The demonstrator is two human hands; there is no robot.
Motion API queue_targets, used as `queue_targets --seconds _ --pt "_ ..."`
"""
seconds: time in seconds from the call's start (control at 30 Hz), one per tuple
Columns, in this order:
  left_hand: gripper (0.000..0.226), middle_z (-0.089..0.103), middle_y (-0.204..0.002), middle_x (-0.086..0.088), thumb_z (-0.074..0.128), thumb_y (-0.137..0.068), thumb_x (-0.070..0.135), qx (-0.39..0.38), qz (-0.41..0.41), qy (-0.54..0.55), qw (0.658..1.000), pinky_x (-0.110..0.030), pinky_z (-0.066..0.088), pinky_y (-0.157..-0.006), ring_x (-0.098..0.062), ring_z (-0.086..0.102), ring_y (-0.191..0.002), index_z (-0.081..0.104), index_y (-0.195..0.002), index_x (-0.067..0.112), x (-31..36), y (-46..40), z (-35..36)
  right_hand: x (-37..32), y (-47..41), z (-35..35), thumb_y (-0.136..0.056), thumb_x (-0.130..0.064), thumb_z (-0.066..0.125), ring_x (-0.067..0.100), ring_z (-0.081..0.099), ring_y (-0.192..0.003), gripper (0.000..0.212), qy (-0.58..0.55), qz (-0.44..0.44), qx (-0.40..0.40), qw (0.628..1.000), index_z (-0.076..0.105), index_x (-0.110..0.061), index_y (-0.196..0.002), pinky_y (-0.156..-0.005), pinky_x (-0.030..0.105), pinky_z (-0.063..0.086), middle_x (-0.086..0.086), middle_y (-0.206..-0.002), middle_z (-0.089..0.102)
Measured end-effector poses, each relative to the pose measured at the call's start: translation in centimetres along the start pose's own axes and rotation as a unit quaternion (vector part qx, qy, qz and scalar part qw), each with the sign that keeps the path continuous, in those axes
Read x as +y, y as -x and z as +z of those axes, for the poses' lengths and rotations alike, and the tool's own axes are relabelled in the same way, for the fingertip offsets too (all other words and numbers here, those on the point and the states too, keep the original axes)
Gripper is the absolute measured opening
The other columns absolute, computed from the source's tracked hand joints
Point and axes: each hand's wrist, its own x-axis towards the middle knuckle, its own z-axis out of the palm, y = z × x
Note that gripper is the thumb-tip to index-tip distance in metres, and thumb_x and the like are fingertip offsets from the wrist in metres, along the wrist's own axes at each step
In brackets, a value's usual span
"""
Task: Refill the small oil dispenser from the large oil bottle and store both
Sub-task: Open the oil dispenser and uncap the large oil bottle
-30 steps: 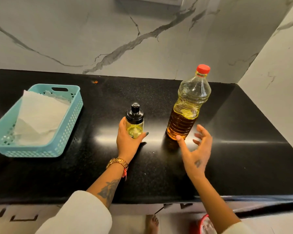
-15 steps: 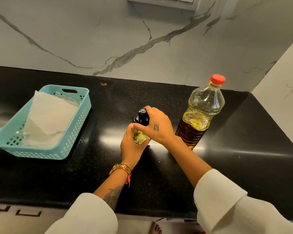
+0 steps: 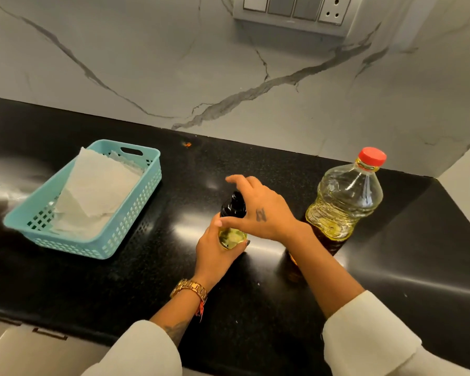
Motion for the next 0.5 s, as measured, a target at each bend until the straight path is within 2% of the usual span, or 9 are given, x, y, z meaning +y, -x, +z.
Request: queue_targets --seconds 0.07,0.13,0.2,0.23,0.3,0.33,0.37,0.43,0.5 --pt "0.059 0.061 -0.097 0.013 0.08 -0.066 0.036 -0.006 0.004 -0.004 1.0 -0.015 0.047 -0.072 -0.003 0.058 -0.088 0.047 -0.114 0.029 -0.1 -0.1 0.0 -0.3 -0.2 1.1 -0.073 -0.062 0.06 0.02 0.056 -0.09 0.058 0.082 0.004 0.047 0.996 0.044 -0.023 -0.113 -0.069 0.035 0.049 -0.001 -0.103 0.055" --pt "0.061 0.062 -0.101 0.013 0.081 -0.065 0.035 -0.006 0.007 0.002 1.0 -0.018 0.049 -0.074 -0.003 0.059 -0.091 0.046 -0.115 0.031 -0.1 -0.1 0.0 -0.3 -0.5 1.3 -0.073 -0.052 0.064 0.021 0.055 -0.085 0.047 0.062 -0.01 0.053 0.997 0.046 -0.022 -0.103 -0.066 0.036 0.049 -0.002 -0.095 0.056" --pt "0.068 0.063 -0.105 0.015 0.081 -0.065 0.033 -0.004 0.004 0.013 1.0 -0.017 0.05 -0.076 -0.001 0.06 -0.095 0.047 -0.123 0.031 -0.1 -0.2 -0.1 0.1 -0.8 0.7 -0.071 -0.035 0.071 0.024 0.055 -0.101 0.049 -0.034 -0.029 -0.028 0.999 0.047 -0.026 -0.112 -0.076 0.039 0.05 0.0 -0.11 0.058" --pt "0.071 0.063 -0.107 0.015 0.081 -0.065 0.033 -0.005 0.006 0.02 1.0 -0.017 0.05 -0.078 -0.001 0.06 -0.096 0.046 -0.126 0.032 -0.2 -0.2 -0.1 0.4 -0.8 0.2 -0.069 -0.027 0.073 0.025 0.05 -0.115 0.062 -0.077 -0.035 -0.078 0.993 0.042 -0.031 -0.123 -0.086 0.04 0.049 0.002 -0.127 0.052" --pt "0.074 0.063 -0.11 0.015 0.081 -0.066 0.03 -0.008 0.015 0.03 0.999 -0.017 0.05 -0.08 0.001 0.059 -0.098 0.043 -0.13 0.033 -0.3 -0.1 -0.1 1.0 -0.4 -0.6 -0.068 -0.026 0.078 0.024 0.034 -0.132 0.089 -0.106 -0.03 -0.1 0.989 0.024 -0.041 -0.138 -0.1 0.041 0.041 0.002 -0.151 0.026" --pt "0.074 0.062 -0.11 0.016 0.08 -0.067 0.03 -0.01 0.017 0.029 0.999 -0.016 0.049 -0.08 0.001 0.059 -0.097 0.043 -0.13 0.034 -0.3 0.0 -0.1 1.0 -0.1 -0.7 -0.068 -0.034 0.078 0.024 0.035 -0.132 0.093 -0.101 -0.017 -0.071 0.992 0.02 -0.042 -0.14 -0.1 0.041 0.04 0.001 -0.151 0.022" --pt "0.073 0.062 -0.109 0.016 0.08 -0.067 0.03 -0.011 0.019 0.027 0.999 -0.016 0.049 -0.079 0.002 0.059 -0.096 0.043 -0.129 0.035 -0.3 -0.1 -0.1 0.8 0.2 -0.6 -0.068 -0.042 0.077 0.022 0.041 -0.127 0.091 -0.096 0.0 -0.031 0.995 0.021 -0.04 -0.14 -0.096 0.039 0.042 0.0 -0.147 0.028" --pt "0.07 0.063 -0.107 0.015 0.08 -0.067 0.031 -0.012 0.021 0.025 0.999 -0.014 0.049 -0.077 0.001 0.059 -0.096 0.043 -0.127 0.036 -0.4 -0.1 -0.1 0.2 0.6 0.2 -0.068 -0.052 0.074 0.018 0.053 -0.109 0.079 -0.069 0.028 0.037 0.997 0.033 -0.032 -0.132 -0.085 0.034 0.048 -0.002 -0.128 0.044" --pt "0.071 0.062 -0.107 0.016 0.08 -0.067 0.031 -0.014 0.018 0.025 0.999 -0.012 0.048 -0.077 0.0 0.058 -0.096 0.042 -0.126 0.037 -0.4 -0.1 0.0 -0.4 0.8 1.1 -0.067 -0.052 0.073 0.017 0.054 -0.096 0.063 -0.031 0.035 0.087 0.995 0.045 -0.025 -0.116 -0.077 0.033 0.048 -0.004 -0.108 0.052"
